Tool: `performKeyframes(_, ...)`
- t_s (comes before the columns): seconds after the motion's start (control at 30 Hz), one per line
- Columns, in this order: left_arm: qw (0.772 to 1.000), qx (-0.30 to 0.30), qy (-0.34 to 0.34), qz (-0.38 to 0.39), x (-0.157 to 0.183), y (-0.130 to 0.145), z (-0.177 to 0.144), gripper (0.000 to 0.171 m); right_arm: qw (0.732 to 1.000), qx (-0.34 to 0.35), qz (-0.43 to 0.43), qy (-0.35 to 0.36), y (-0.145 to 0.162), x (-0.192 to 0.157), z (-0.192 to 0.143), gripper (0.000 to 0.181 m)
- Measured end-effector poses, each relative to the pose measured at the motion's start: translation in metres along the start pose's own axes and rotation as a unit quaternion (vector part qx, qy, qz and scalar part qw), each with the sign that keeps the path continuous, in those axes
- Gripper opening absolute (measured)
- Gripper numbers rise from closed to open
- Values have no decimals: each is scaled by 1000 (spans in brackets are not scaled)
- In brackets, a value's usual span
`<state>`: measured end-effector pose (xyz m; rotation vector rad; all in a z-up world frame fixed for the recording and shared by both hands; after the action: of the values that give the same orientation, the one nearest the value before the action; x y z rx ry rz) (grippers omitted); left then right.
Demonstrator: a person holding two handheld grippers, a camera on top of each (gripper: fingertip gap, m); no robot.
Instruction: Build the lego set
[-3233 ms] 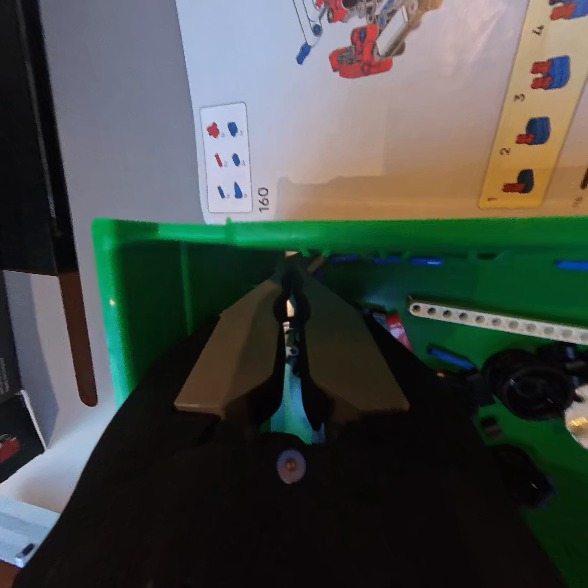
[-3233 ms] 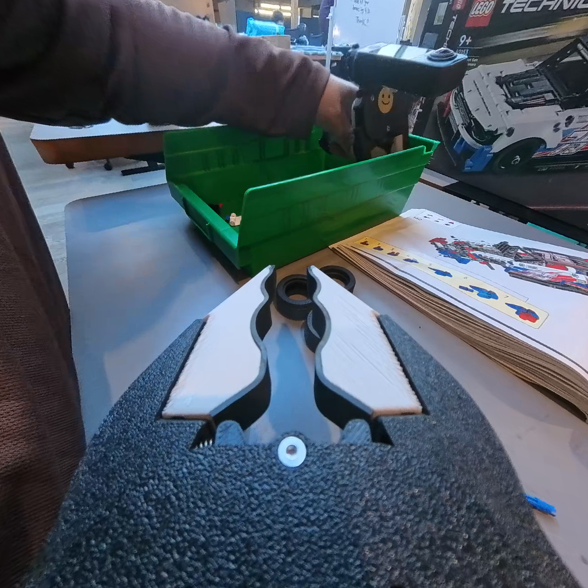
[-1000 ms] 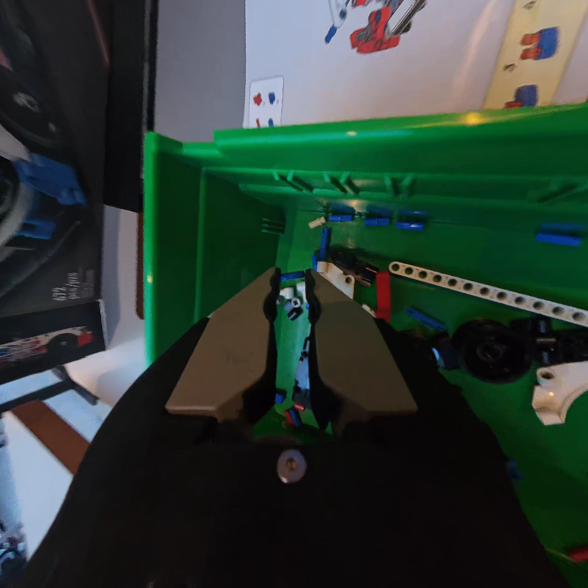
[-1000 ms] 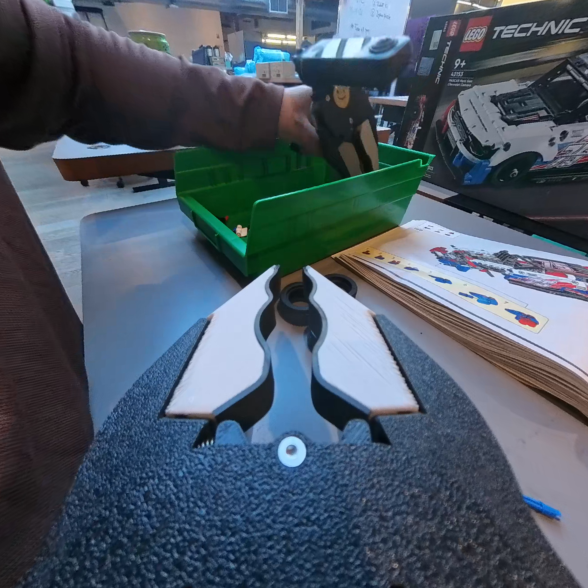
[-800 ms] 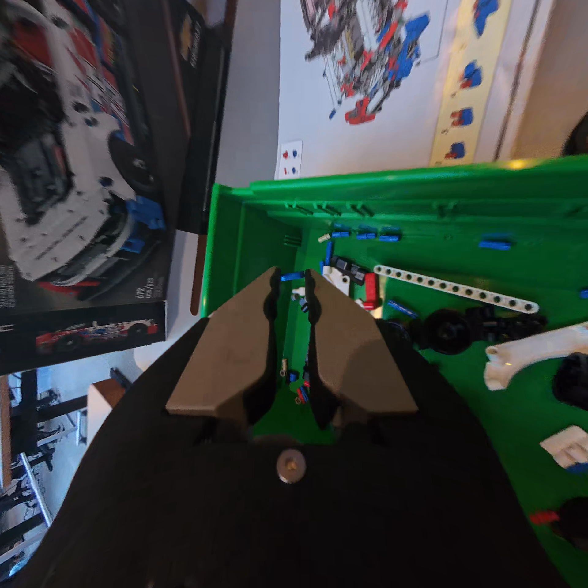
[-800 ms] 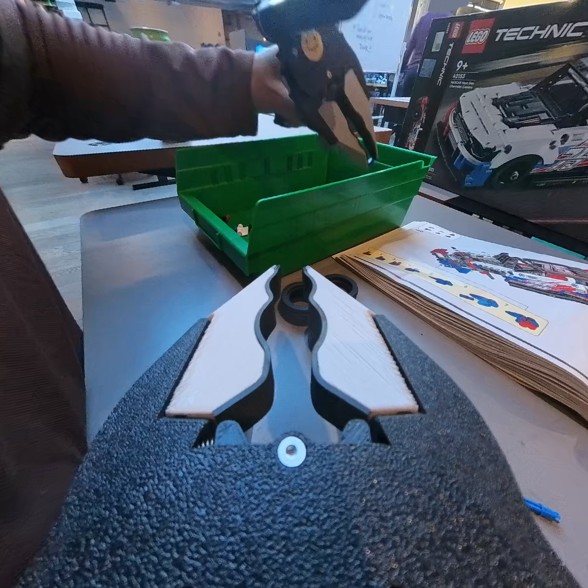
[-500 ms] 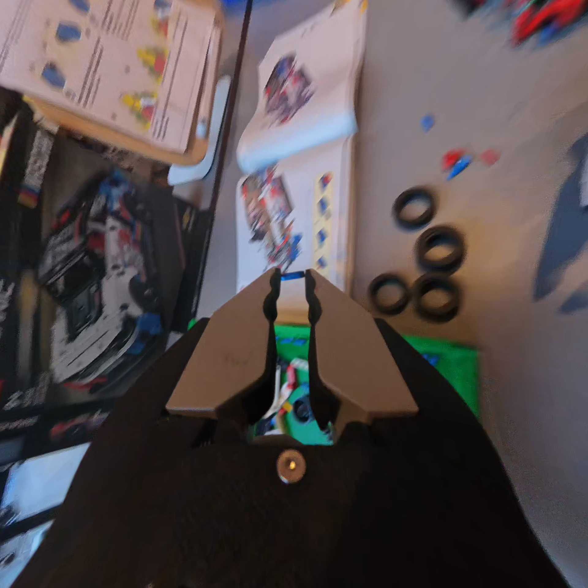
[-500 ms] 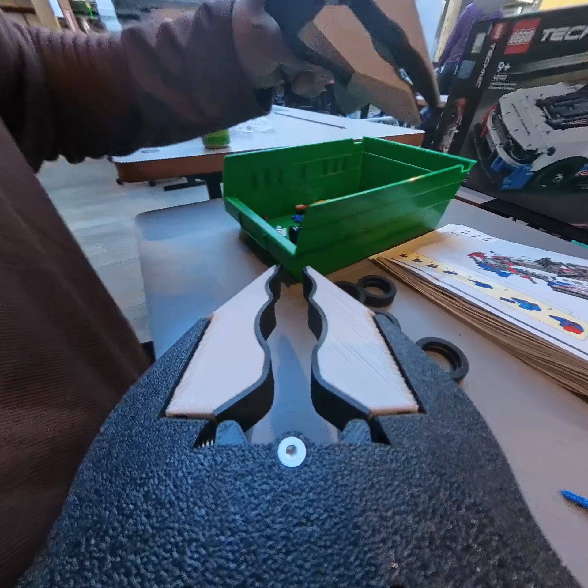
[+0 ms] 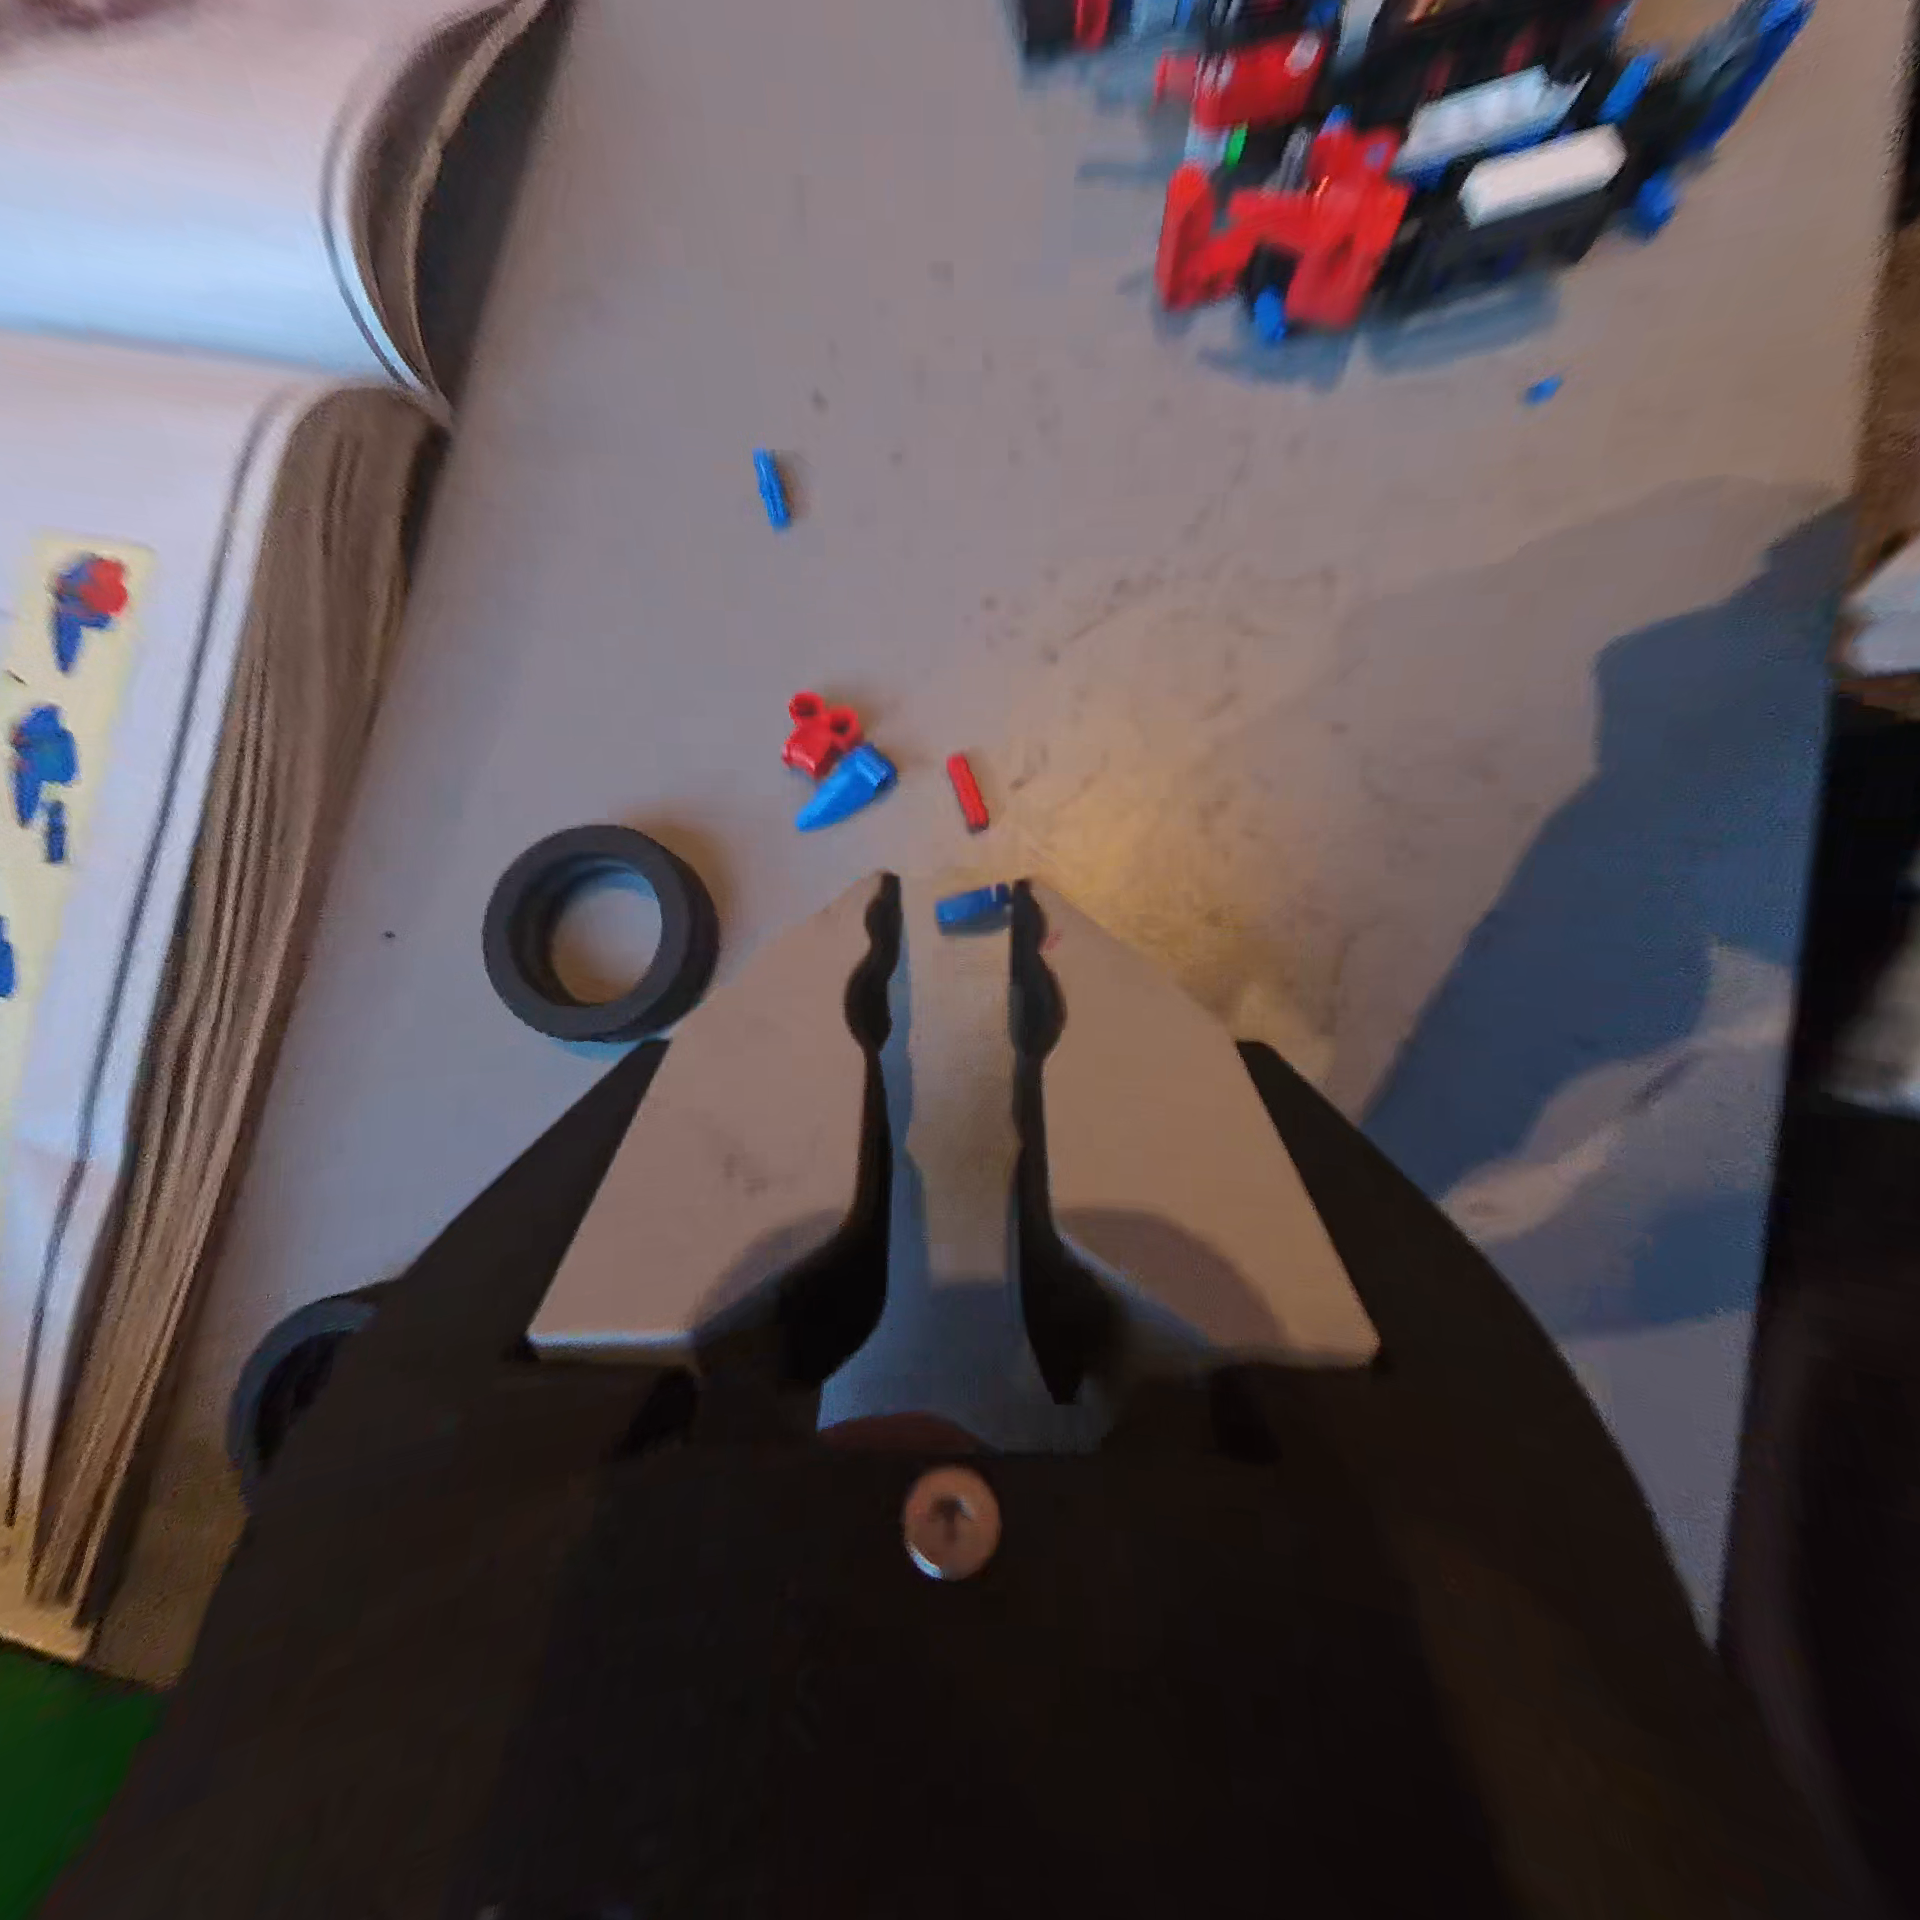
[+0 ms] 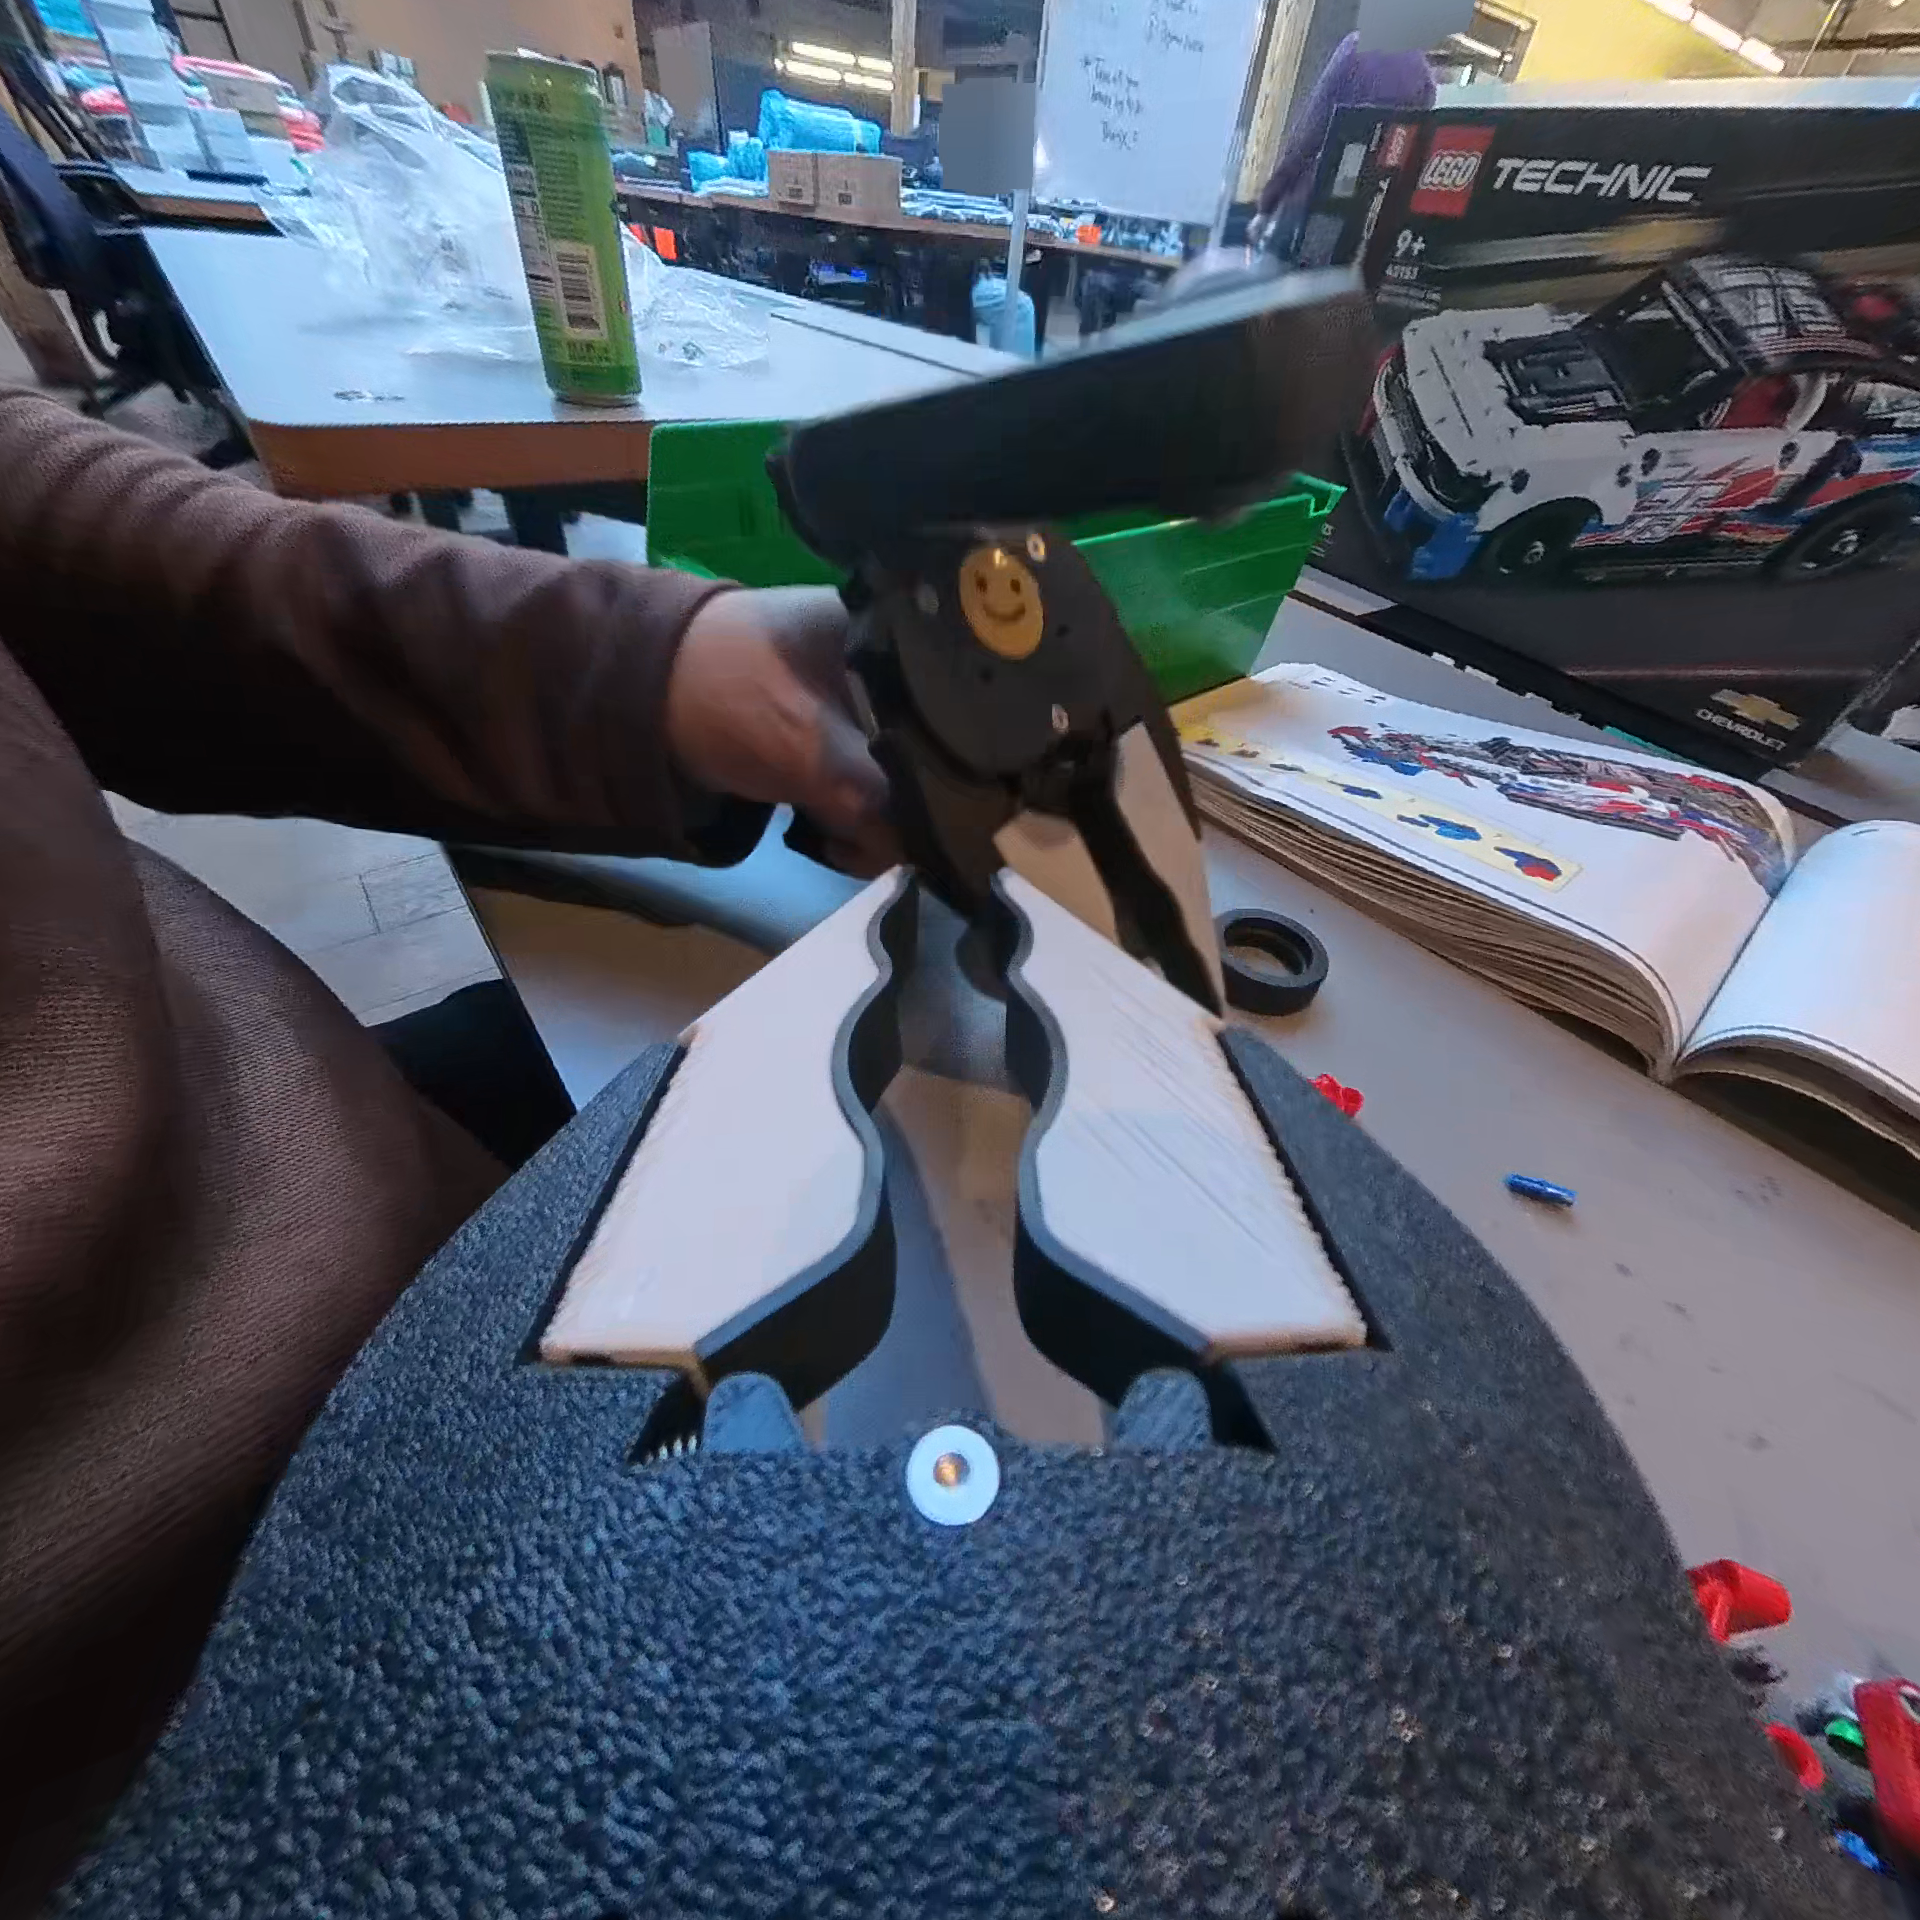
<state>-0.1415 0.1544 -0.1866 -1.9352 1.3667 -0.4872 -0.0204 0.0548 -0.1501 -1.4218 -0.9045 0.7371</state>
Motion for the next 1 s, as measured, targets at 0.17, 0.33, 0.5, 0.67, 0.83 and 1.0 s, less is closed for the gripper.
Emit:
performKeyframes(0.17,1000,0,-5,-30,-5,7,0,27,1000,-9,-2,-3,5,0,3,13)
performKeyframes(0.33,996,57,-28,-59,-3,18,-31,26,1000,-7,9,0,4,2,6,13)
performKeyframes(0.5,980,158,-31,-115,1,39,-85,38,999,-31,16,-10,7,3,27,15)
performKeyframes(0.67,967,223,-69,-102,-3,64,-150,39,998,-60,6,-31,12,1,62,16)
performKeyframes(0.83,977,165,-114,-77,-27,99,-209,36,995,-88,-9,-43,15,0,90,18)
performKeyframes(1.0,975,136,-153,-84,-62,118,-225,37,993,-104,-2,-52,16,5,113,18)
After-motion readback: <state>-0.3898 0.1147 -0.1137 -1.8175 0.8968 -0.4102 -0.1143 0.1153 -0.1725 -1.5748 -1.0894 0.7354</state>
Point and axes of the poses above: each gripper's, where its closed fingertips meet, z out along the fingers, y out of its underside, x = y × z across the jaws, the point moved 10 cm from there along -z, back along the fingers, and after that the axes turned 6 degrees about x, right-handed, at the moved point
